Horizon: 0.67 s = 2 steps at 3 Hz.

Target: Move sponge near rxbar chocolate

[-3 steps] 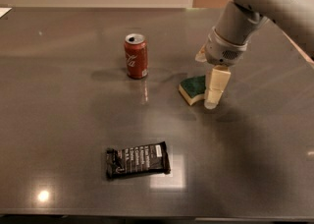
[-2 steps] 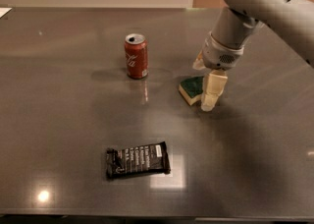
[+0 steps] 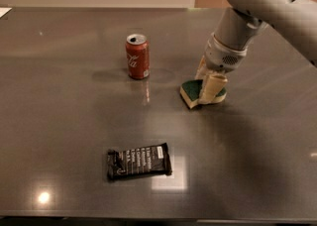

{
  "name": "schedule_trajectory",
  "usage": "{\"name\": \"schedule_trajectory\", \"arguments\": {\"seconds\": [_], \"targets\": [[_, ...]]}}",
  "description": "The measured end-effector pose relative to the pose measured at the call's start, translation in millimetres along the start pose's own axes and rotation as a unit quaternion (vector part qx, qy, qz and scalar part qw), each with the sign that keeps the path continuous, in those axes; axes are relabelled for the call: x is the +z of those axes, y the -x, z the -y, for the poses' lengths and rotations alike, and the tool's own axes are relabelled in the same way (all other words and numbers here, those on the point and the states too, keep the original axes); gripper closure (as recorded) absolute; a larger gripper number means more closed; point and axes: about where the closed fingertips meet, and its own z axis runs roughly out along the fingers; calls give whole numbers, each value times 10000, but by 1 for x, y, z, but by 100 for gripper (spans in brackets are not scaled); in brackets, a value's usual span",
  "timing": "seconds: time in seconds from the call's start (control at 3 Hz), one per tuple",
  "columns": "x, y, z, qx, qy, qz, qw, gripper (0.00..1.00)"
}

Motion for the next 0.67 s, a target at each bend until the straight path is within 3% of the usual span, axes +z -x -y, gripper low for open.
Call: {"name": "schedule_trajectory", "arguments": {"seconds": [0.67], "targets": [[-25, 27, -29, -438, 77, 191, 9988, 100]]}}
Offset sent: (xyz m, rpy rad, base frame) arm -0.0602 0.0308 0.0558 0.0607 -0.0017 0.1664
